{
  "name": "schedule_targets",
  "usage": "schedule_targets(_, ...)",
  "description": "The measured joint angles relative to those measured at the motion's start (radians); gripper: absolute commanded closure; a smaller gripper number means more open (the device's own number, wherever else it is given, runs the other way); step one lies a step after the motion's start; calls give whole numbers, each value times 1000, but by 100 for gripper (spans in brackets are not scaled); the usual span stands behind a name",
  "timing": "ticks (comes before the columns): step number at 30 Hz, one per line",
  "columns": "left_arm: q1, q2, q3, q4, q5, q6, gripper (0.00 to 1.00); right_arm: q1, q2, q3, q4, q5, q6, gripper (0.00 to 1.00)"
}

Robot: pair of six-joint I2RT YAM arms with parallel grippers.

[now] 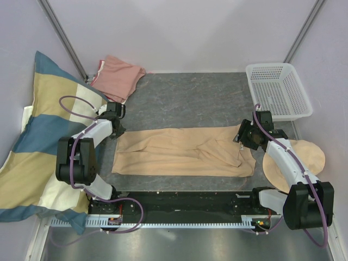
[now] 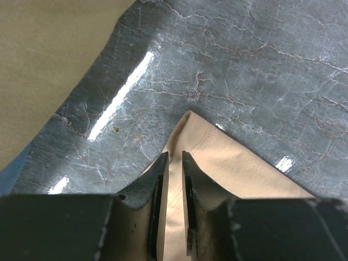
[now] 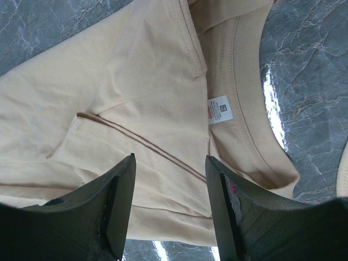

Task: Fold and stack the t-shirts
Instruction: Fold the other side of the tshirt into a rectangle

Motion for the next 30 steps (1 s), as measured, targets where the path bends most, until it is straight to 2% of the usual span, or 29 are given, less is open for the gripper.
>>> schedule_targets(9,0,0,0,0,0,1,98,0,0,-3,0,0,0,38)
schedule_targets(18,0,0,10,-8,0,2,98,0,0,-4,0,0,0,38)
schedule_targets(30,1,46,140,-27,0,30,98,0,3,-4,0,0,0,38)
